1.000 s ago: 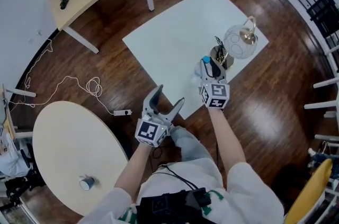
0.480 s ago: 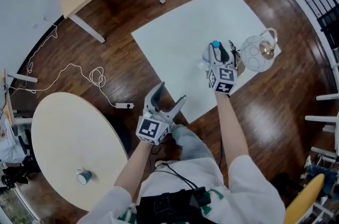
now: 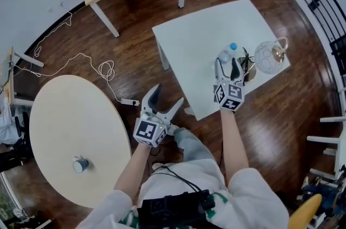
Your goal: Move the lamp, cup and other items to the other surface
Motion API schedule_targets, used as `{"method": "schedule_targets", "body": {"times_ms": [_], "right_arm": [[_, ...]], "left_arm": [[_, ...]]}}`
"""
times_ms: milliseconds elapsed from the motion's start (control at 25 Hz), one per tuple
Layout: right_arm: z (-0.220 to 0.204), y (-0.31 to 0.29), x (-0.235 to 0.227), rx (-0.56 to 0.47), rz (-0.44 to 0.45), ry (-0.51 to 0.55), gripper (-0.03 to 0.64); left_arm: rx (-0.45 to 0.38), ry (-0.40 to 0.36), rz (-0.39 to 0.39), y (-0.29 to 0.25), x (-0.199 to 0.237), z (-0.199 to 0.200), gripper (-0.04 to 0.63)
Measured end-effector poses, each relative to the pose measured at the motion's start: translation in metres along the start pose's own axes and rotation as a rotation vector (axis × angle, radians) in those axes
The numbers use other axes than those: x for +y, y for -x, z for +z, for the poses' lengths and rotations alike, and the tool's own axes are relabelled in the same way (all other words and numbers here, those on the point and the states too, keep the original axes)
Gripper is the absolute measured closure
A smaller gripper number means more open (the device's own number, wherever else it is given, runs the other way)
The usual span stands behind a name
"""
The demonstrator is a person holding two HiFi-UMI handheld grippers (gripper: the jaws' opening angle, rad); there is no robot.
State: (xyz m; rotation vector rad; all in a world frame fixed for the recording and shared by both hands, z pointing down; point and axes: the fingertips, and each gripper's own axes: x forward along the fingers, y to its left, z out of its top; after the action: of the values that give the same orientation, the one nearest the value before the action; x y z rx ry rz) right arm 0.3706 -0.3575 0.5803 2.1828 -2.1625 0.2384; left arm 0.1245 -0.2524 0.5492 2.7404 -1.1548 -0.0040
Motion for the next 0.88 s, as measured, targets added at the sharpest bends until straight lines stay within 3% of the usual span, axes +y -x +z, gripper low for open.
{"method": "schedule_targets", "body": {"times_ms": [200,360,520,720,880], "right_arm": [[0.005,0.047,0.092,0.003,0.195,0.033,0.299],[-0.006,0.097,0.185,0.024,0.394,0.064,0.299],[-0.014,0.143,0.285,0.047,0.623,0.057,0.299],[-0.023,0.206,0.388,0.056,0.92,0.048,0.299],[-0.023,0.259,0.474,0.056,1.154,0.089,0.299]], "left_arm": [[-0.051,-0.009,0.089,0.056,0.007,0.025,0.241],[-0.099,-0.01,0.203,0.124,0.019,0.036,0.239],[-0.18,0.05,0.394,0.208,0.033,0.061,0.241],[-0.196,-0.01,0.641,0.311,0.038,0.049,0.241],[-0.23,0.024,0.845,0.398,0.041,0.063,0.241]]}}
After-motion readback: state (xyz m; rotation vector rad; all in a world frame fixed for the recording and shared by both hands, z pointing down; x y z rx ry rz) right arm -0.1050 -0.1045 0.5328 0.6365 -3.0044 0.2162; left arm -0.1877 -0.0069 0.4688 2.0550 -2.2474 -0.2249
